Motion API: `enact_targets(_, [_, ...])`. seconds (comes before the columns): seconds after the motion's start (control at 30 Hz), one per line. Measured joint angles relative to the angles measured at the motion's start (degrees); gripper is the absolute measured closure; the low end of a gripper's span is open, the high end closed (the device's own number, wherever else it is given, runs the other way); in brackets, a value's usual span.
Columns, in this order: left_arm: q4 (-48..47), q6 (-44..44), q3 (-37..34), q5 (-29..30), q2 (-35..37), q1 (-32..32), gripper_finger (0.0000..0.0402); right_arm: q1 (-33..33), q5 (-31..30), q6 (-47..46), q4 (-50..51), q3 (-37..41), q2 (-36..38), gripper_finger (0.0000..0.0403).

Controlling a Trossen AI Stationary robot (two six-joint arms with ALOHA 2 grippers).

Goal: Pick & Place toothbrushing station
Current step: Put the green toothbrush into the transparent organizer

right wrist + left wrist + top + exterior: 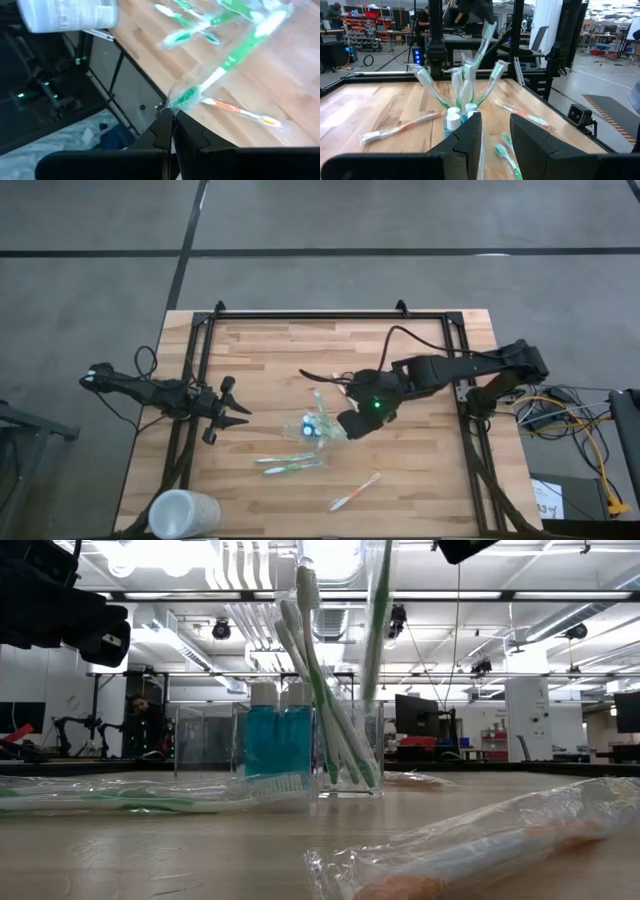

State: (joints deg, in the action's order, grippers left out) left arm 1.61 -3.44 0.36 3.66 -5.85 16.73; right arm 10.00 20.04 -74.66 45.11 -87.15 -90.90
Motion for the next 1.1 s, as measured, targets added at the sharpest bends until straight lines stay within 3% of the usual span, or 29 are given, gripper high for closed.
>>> enact_targets(0.57, [-0.02,0.0,0.0,0.02,-0.02,0.02,0.0293,-3.89,1.63,2.06,0.53,4.02,-3.88,0.0394])
enact_targets(0.83, [0.0,0.0,0.0,0.02,-0.2,0.01,0.0293,-4.39,-1.23,8.41,0.79,4.26,-5.72,0.0394])
enact_targets(1.1, [0.0,0.0,0.0,0.02,-0.3,0.01,0.0293,-4.65,-3.97,8.96,1.14,4.35,-5.07,0.0394])
